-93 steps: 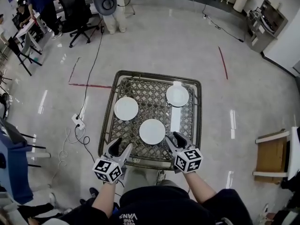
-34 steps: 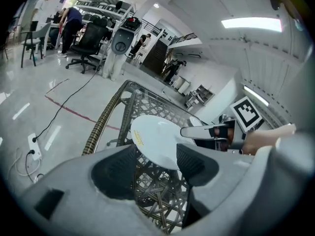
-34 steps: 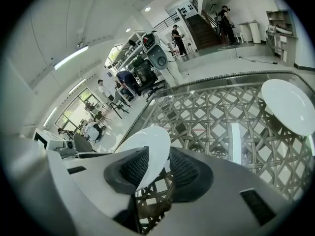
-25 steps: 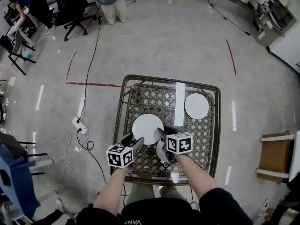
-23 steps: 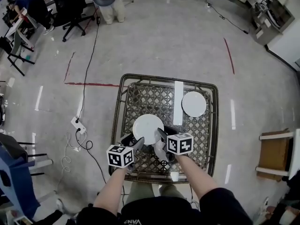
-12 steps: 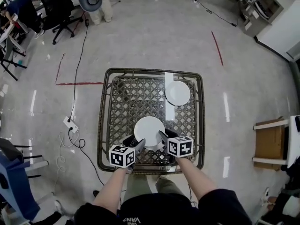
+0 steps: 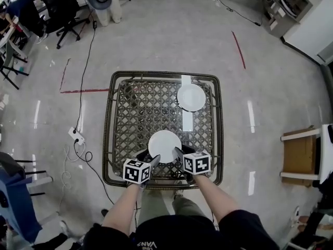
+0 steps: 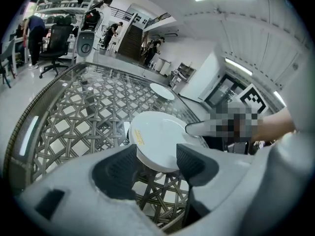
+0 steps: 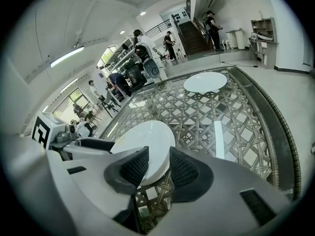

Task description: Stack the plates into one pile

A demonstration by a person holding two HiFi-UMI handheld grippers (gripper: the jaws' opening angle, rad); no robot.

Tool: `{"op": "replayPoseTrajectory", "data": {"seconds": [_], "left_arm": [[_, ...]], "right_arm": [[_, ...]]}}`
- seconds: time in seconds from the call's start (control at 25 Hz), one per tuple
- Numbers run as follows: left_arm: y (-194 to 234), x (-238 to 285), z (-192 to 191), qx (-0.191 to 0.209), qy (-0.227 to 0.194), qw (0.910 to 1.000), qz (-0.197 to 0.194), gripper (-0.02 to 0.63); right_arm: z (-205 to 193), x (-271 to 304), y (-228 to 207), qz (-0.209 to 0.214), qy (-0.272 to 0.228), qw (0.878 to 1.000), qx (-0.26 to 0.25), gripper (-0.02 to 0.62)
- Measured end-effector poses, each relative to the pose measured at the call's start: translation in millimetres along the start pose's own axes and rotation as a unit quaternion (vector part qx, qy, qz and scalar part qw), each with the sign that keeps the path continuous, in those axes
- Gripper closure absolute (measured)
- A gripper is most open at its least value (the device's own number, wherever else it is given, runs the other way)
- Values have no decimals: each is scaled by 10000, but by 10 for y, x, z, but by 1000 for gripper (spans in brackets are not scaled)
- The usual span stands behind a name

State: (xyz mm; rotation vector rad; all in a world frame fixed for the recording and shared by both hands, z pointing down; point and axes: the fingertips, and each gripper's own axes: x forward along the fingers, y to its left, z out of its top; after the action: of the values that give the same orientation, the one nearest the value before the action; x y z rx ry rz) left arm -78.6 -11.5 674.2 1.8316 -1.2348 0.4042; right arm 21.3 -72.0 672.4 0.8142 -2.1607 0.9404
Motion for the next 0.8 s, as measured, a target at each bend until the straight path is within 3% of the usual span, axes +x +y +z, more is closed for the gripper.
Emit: {"op": "replayPoseTrajectory", "data": {"seconds": [0.32, 0.8], "left_arm": [[32, 59, -42, 19, 250, 9996, 109, 351], [57, 78, -63, -83, 503, 9986, -121, 328]], "right_arm": [[-33, 96, 0, -37, 154, 9998, -146, 428], [-28, 105, 55, -241, 199, 9993, -190, 388]]}}
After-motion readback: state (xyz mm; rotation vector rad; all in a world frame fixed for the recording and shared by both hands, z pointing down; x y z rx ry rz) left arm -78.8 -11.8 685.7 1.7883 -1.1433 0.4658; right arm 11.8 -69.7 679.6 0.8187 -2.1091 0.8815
